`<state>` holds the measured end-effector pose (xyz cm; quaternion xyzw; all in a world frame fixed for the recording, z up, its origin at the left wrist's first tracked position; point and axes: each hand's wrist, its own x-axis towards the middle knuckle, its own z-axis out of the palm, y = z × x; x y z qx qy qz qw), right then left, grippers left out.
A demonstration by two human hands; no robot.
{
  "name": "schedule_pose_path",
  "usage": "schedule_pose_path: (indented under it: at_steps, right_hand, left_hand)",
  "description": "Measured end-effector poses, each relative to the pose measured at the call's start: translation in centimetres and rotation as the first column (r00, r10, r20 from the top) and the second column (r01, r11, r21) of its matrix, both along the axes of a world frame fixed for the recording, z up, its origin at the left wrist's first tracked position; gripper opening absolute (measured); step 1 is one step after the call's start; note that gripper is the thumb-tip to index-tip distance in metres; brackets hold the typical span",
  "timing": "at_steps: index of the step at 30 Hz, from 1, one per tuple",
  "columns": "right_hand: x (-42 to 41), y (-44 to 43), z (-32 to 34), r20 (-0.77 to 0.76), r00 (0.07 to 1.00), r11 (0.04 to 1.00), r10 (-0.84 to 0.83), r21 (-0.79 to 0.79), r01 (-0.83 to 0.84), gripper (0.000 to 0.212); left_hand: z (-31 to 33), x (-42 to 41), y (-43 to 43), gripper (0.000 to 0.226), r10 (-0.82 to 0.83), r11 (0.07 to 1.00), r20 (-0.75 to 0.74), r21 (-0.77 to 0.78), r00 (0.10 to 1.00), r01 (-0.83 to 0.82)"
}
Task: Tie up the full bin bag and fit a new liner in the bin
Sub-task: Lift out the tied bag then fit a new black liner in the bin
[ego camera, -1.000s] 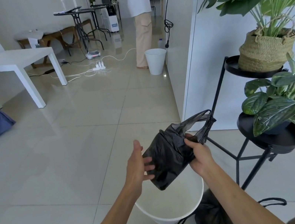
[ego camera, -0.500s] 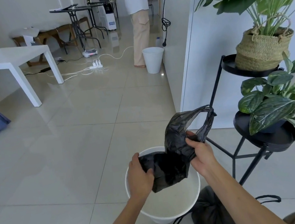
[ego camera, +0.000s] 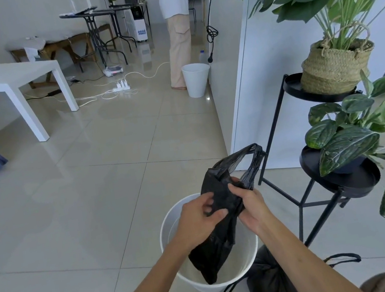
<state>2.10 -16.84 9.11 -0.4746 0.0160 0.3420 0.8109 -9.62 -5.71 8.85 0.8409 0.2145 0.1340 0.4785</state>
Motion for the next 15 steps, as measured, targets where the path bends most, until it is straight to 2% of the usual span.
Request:
schedule_pose_path:
  at_steps: [3, 7, 10, 13, 15]
  right_hand:
    - [-0.4, -0.5, 0.8, 0.064, 0.973, 0.972, 0.221, 0.064, -0.225, 0.031]
    - [-0.2, -1.2, 1.1, 0.162, 0.897, 0.883, 0.411, 0.173, -0.436, 0.063]
    - [-0.4, -1.1, 1.1, 0.184, 0.891, 0.893, 0.414, 0.106, -0.437, 0.072]
    - [-0.7, -0.6, 0.9, 0.17, 0.919, 0.93, 0.356, 0.032, -0.367, 0.068]
    - [-0.8, -0.3, 0.7, 0.168, 0.944, 0.958, 0.285, -0.031, -0.284, 0.06]
  left_hand:
    - [0.3, 0.1, 0.0, 0.06, -0.051, 0.999, 0.014, -0.015, 0.999, 0.051]
    - [-0.7, 0.1, 0.7, 0.045, -0.043, 0.999, 0.01, 0.012, 0.999, 0.043]
    - [-1.2, 0.6, 1.0, 0.028, -0.022, 1.0, 0.028, 0.008, 0.999, 0.022]
    - [-1.3, 1.0, 1.3, 0.017, 0.06, 0.997, 0.05, -0.048, 0.997, -0.058]
    - [-1.0, 0.9, 1.6, 0.016, 0.159, 0.975, 0.048, -0.165, 0.986, -0.149]
